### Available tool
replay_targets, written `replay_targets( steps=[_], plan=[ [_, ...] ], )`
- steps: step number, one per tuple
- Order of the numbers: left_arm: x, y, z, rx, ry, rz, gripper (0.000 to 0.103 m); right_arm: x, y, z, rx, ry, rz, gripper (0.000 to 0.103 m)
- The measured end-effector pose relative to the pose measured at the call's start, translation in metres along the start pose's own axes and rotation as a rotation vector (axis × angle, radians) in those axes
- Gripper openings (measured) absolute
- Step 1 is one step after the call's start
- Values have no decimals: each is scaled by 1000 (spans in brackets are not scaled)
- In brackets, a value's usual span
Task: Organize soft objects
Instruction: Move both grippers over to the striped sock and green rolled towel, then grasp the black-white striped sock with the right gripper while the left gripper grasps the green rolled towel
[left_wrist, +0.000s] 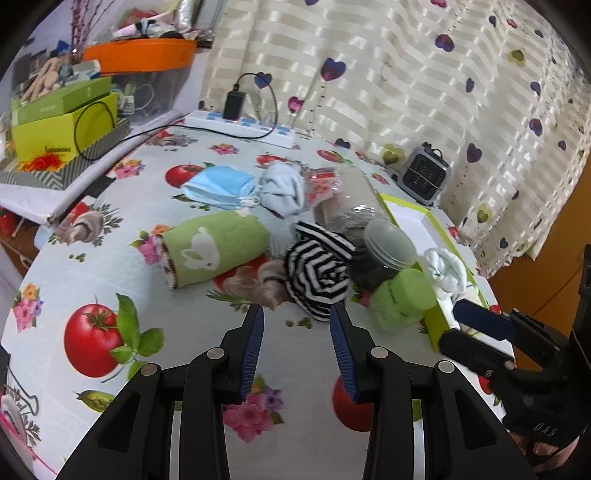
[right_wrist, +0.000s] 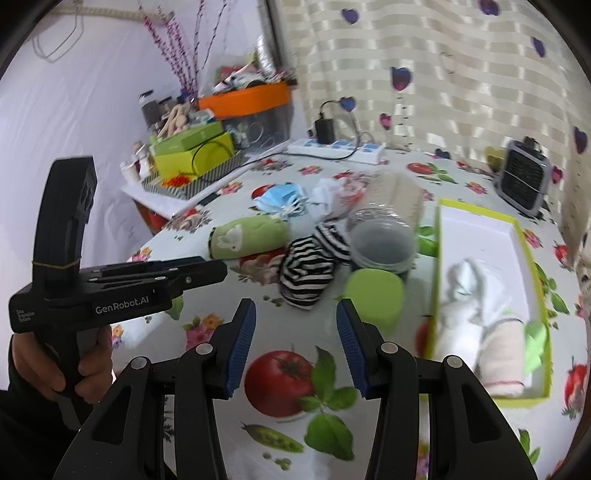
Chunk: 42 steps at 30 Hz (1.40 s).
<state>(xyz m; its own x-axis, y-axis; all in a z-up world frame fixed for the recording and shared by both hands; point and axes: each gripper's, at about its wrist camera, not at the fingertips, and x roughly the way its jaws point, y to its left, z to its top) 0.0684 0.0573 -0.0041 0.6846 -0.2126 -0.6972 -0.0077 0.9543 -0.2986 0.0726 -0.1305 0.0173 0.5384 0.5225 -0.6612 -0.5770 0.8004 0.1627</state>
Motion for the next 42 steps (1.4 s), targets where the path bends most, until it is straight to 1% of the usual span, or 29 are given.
replay_targets(
  steps=[5,9,16,18,23,27,30,31,33,34,35,37,39,42],
  plan=[
    [2,17,3,-34,1,18,36,31,14,9,-52,43,10,47],
    [2,29,4,-55,-4,29,36,52,22,15,-91,69,-14,47],
    [7,47,7,-81,1,50,36,84,30,25,-152,112,-87,47],
    [9,53,9,-85,-2,55,36,94,34,27,-184,128,-127,47],
    [17,68,19,-95,-7,81,36,113,39,28,-234,165,-187,47],
    [26,80,29,-97,-8,104,36,128,41,27,-263,209,-222,47],
    [31,85,37,-88,-13,110,36,137,39,25,-262,239,-220,47],
    [34,86,40,-84,-14,111,36,140,39,24,-263,247,-217,45],
    [38,89,45,-70,-19,117,36,141,39,24,-260,247,-195,28],
    [40,89,48,-64,-20,120,36,141,39,24,-261,249,-189,17],
    [43,90,52,-60,-21,119,36,141,40,23,-263,249,-178,13],
    [46,91,58,-51,-25,115,36,140,40,23,-261,251,-157,11],
    [51,91,64,-32,-31,113,36,137,41,21,-250,253,-115,11],
    [61,90,72,-5,-24,91,36,132,42,17,-233,254,-56,11]
  ],
)
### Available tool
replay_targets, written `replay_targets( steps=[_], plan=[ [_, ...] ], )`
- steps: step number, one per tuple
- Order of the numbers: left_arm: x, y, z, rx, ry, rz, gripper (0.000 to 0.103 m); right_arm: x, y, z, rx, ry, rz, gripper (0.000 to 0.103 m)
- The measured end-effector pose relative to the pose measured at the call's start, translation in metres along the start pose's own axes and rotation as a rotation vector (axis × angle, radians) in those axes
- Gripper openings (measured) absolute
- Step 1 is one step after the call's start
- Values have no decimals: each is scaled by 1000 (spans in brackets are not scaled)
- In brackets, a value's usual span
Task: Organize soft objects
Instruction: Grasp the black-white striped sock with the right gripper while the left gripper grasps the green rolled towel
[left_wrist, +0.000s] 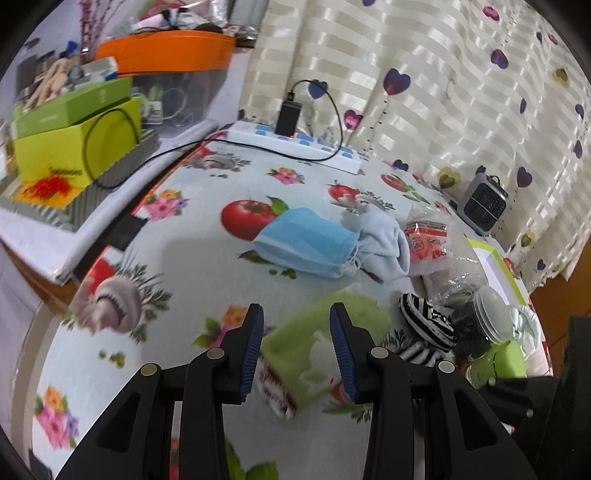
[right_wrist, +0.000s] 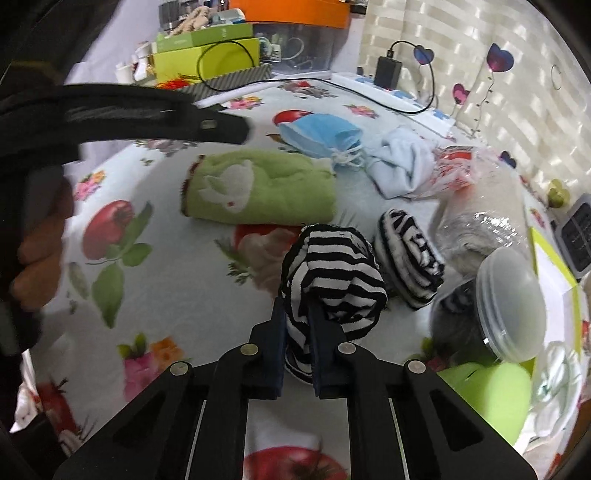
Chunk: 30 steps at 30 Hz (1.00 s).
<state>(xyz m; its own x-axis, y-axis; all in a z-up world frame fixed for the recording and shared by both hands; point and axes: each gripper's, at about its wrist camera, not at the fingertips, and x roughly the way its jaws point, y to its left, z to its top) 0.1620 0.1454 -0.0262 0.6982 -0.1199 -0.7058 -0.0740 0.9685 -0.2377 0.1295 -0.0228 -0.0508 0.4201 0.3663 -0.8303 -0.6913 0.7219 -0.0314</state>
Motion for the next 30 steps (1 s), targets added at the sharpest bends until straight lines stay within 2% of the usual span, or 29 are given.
replay_targets(
  steps=[3,7,15,18,20,26,30],
  plan=[
    [14,-5,5,29,20,-24,36,-3,5,-3,0,-1,35,11],
    [38,-13,0,84,98,-46,37,-7,5,-7,4,-2,57,11],
    [17,-12,-28,109,113,-105,38,-23,-2,-14,36,-47,66,12],
    [5,-14,-36,117,111,-100,39,-29,-2,-14,24,-81,48,26],
    [0,-17,-39,139,97,-86,39,-30,-2,-14,17,-93,39,44],
    [4,-20,-34,199,77,-45,42,-12,-3,-9,11,-32,-30,46],
    [10,-15,-36,203,96,-73,42,-5,-2,-11,16,-8,-52,46]
  ],
)
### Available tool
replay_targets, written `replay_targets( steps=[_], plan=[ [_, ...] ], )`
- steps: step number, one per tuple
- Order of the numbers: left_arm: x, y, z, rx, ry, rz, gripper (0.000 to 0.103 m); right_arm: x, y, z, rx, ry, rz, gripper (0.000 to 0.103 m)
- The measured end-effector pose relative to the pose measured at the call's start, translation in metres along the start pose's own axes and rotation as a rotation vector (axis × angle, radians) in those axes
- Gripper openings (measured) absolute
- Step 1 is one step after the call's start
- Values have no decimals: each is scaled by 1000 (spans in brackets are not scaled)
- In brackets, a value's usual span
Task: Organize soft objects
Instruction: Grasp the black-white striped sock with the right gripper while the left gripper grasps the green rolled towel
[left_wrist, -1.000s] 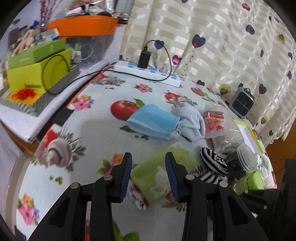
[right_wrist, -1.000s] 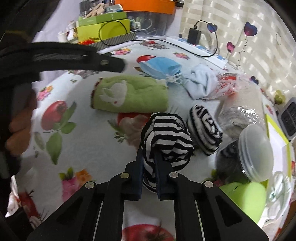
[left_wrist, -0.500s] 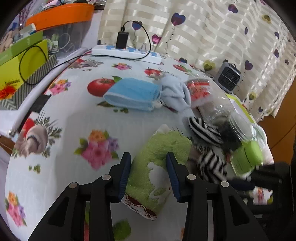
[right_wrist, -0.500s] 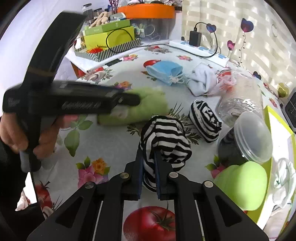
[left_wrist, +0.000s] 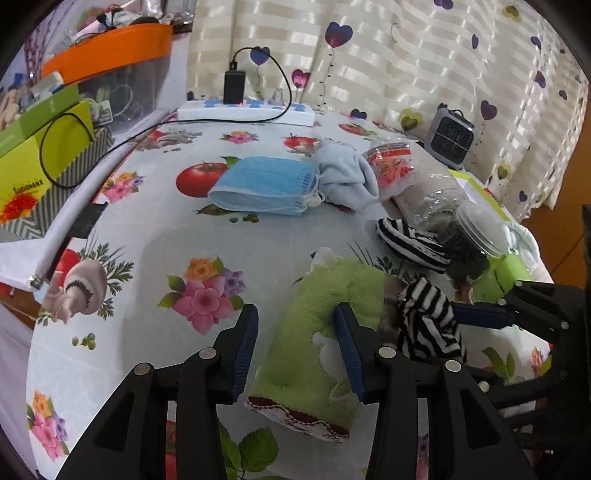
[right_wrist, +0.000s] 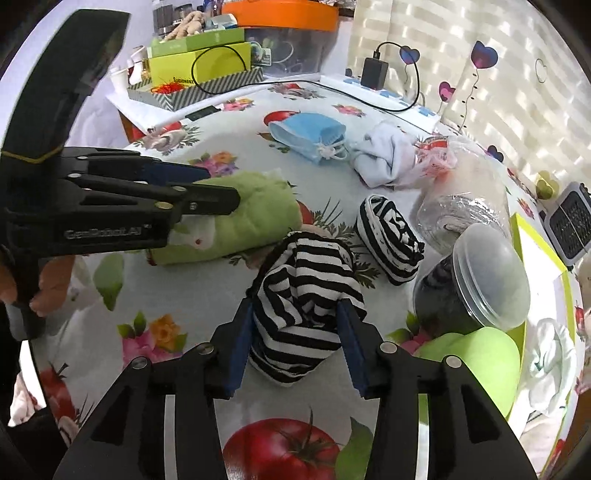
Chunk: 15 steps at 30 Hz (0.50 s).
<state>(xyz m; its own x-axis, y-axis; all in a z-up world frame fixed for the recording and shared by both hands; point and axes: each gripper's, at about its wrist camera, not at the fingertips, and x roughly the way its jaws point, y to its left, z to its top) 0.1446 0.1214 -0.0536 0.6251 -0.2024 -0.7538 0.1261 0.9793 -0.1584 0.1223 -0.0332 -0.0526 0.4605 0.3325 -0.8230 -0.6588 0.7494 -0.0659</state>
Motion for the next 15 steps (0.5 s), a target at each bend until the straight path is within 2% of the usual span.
replay_targets(
  steps=[6,8,11,15],
  plan=[
    [-2,1,-8,-27,17,-65,43,-1,0,-2,-5,3,11,44],
    [-3,-1,-10,-36,23,-76,43,-1,1,-3,-8,2,23,24],
    [-5,-7,-14,-30,30,-85,43,-3,3,-5,-9,-3,23,14],
    [-8,-12,-22,-48,42,-111,43,-4,3,-7,-3,-8,34,12]
  ],
)
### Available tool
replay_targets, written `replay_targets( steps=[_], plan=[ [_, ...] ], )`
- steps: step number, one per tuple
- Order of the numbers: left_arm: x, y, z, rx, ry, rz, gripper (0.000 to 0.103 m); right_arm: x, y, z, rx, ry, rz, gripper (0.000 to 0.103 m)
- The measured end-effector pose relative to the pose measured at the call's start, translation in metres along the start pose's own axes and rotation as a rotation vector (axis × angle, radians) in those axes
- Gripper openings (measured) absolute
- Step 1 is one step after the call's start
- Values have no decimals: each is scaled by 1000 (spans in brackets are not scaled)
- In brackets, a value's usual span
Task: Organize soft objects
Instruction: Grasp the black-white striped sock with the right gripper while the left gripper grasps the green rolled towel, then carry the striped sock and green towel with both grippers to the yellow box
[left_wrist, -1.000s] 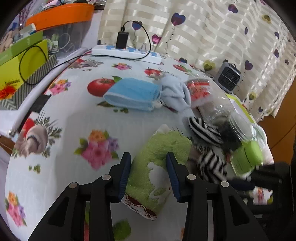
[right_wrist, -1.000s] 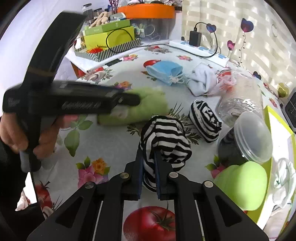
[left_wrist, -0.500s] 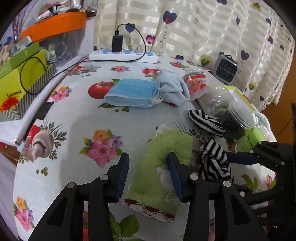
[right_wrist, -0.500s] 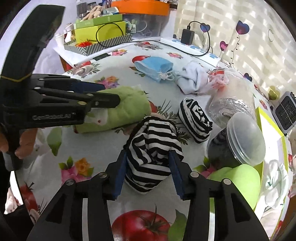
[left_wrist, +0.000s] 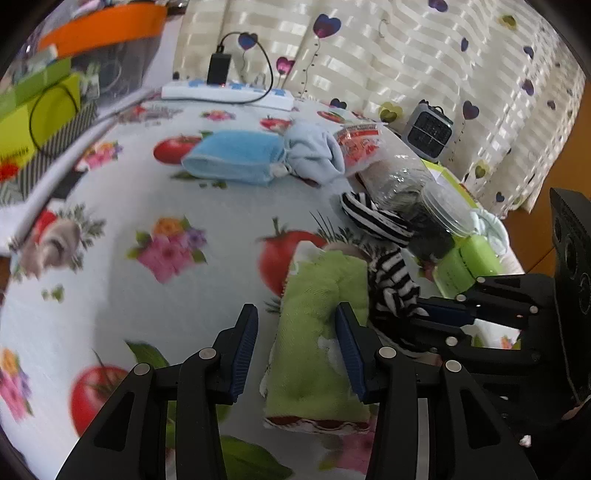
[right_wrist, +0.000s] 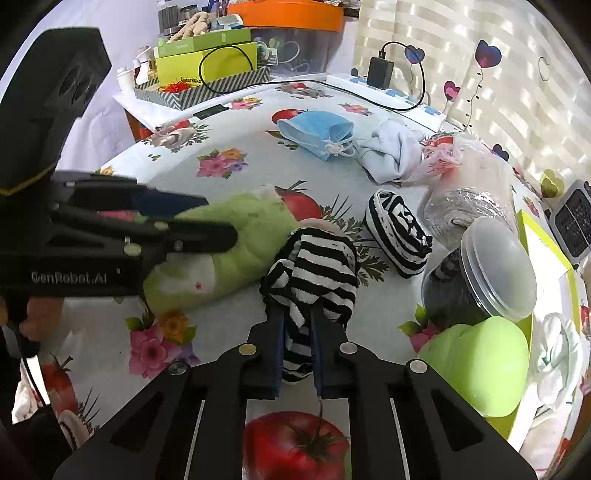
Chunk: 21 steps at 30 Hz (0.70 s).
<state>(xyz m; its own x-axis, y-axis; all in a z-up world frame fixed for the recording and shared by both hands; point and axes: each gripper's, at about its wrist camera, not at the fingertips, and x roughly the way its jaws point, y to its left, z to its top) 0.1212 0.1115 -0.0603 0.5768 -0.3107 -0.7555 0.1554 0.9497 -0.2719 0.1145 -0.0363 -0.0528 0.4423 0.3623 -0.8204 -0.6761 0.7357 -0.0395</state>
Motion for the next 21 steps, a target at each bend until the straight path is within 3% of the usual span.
replay_targets(
  steps=[6,13,21],
  plan=[
    [-2,-15,-14,-32,13,-72,42,-2,6,-3,-5,-7,30,11],
    [-10,-23,-21,-64,-19,-60,25,-13,4,-7,5,-28,30,10],
    [-26,-23,-22,-109,-65,-15,22,-36,2,-8,26,-100,48,10]
  ],
)
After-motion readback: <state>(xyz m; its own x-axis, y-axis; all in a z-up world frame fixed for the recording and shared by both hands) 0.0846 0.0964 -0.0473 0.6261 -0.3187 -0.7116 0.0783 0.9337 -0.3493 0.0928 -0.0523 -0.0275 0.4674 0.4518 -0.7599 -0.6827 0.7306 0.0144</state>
